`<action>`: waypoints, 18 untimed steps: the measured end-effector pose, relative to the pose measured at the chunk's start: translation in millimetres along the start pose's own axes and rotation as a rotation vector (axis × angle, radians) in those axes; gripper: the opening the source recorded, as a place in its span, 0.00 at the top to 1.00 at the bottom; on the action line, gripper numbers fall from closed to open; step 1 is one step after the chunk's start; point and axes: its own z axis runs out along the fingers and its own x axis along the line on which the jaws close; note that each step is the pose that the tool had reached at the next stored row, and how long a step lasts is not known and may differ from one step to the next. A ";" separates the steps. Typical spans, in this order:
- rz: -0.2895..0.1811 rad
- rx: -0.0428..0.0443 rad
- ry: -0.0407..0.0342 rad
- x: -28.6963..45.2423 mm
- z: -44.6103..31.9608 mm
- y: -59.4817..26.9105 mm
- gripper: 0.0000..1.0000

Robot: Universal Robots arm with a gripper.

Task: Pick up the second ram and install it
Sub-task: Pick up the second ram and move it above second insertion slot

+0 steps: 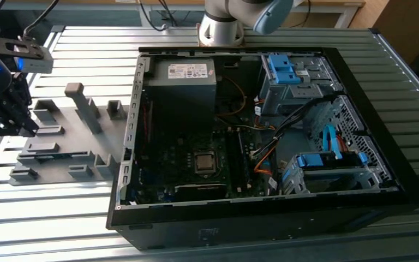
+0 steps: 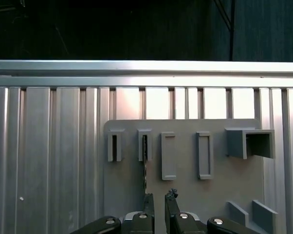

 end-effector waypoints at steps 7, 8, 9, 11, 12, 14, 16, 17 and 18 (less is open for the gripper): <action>0.000 0.0001 0.0037 3.0 9.0 -0.3 0.76; 0.000 0.0002 0.0037 3.2 10.7 -0.4 0.76; 0.000 0.0001 0.0037 3.3 12.1 -0.4 0.76; 0.000 0.0002 0.0037 3.7 15.0 -0.5 0.76; 0.000 0.0002 0.0037 3.9 16.3 -0.6 0.76; 0.000 0.0003 0.0037 4.2 18.7 -0.6 0.76; 0.000 0.0004 0.0037 4.9 21.2 -0.7 0.76; 0.000 0.0003 0.0037 5.2 22.4 -0.8 0.76; 0.000 0.0004 0.0037 5.6 23.8 -0.8 0.76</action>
